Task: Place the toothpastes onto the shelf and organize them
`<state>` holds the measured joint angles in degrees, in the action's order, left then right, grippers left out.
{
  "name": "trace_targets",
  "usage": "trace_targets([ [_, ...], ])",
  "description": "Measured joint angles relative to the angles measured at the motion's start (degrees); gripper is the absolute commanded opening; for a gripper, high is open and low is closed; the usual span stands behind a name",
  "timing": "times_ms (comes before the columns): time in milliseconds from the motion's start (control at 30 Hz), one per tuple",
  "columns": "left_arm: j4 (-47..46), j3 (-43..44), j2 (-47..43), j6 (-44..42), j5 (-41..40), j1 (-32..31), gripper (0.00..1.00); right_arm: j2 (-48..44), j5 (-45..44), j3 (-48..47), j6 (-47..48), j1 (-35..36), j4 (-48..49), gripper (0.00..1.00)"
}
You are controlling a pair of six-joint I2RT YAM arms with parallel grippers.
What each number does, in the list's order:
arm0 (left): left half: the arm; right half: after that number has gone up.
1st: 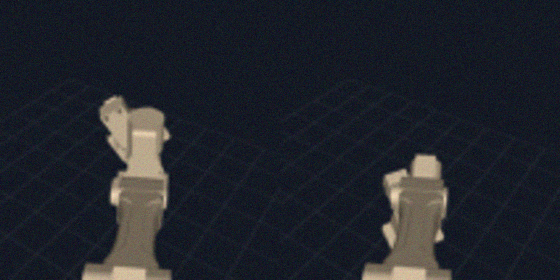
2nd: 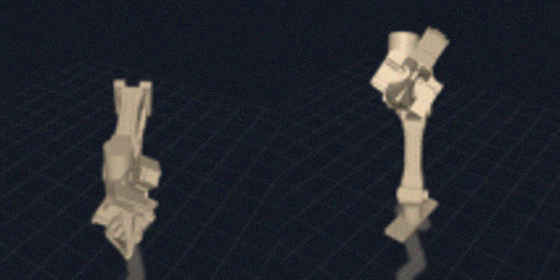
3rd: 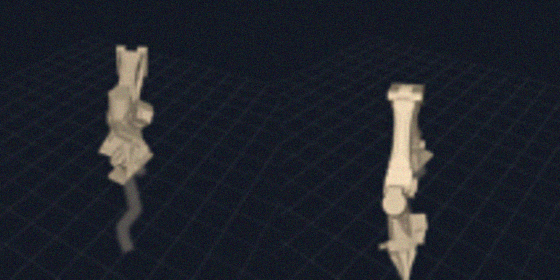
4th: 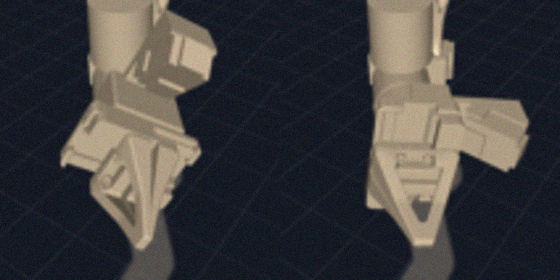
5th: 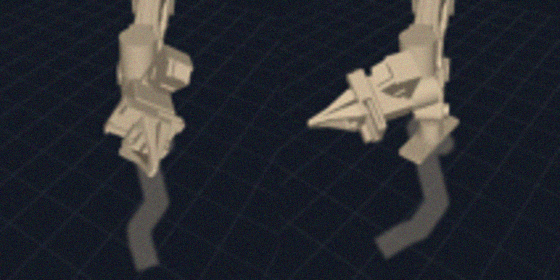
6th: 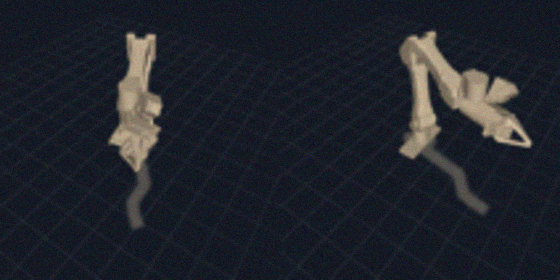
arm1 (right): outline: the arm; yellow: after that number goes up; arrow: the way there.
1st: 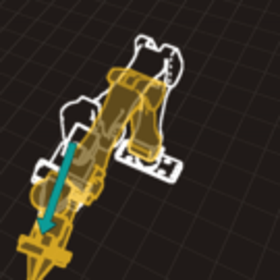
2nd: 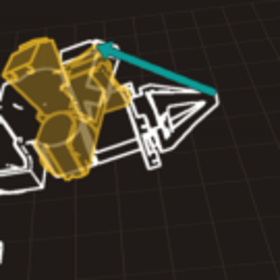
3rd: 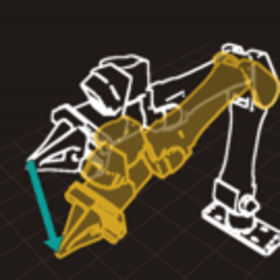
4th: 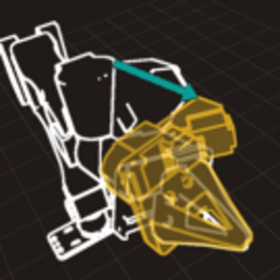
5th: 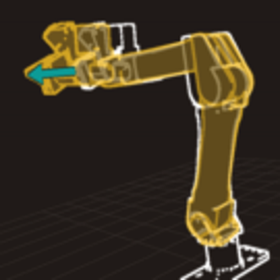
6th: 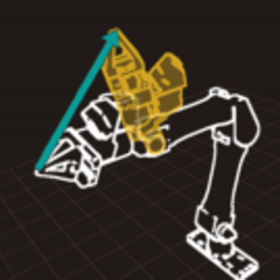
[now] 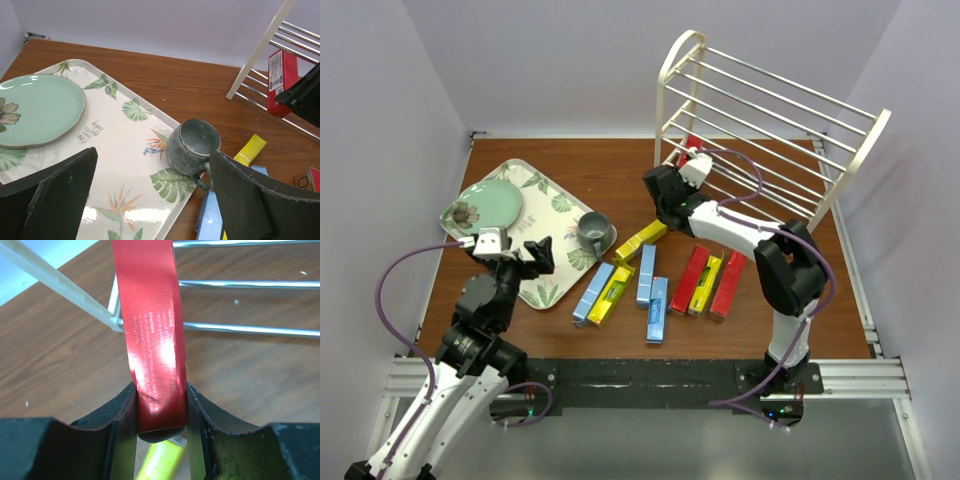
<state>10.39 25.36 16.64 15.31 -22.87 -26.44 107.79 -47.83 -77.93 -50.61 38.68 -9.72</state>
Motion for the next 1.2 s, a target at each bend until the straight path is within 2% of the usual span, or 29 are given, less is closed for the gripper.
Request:
trace_targets([
  [267,0.0,0.0,0.0,0.0,-1.2,-0.9,0.99,9.3,-2.7,-9.9,-1.2,-0.2,-1.5,0.17],
  [567,0.2,0.0,0.7,0.0,-1.8,-1.5,0.99,14.6,-3.7,-16.0,-3.5,-2.4,-3.7,0.22],
  [1200,0.5,0.0,1.9,0.0,-1.8,-1.9,0.99,17.7,-3.5,-18.8,-3.8,-7.0,-4.0,0.37],
])
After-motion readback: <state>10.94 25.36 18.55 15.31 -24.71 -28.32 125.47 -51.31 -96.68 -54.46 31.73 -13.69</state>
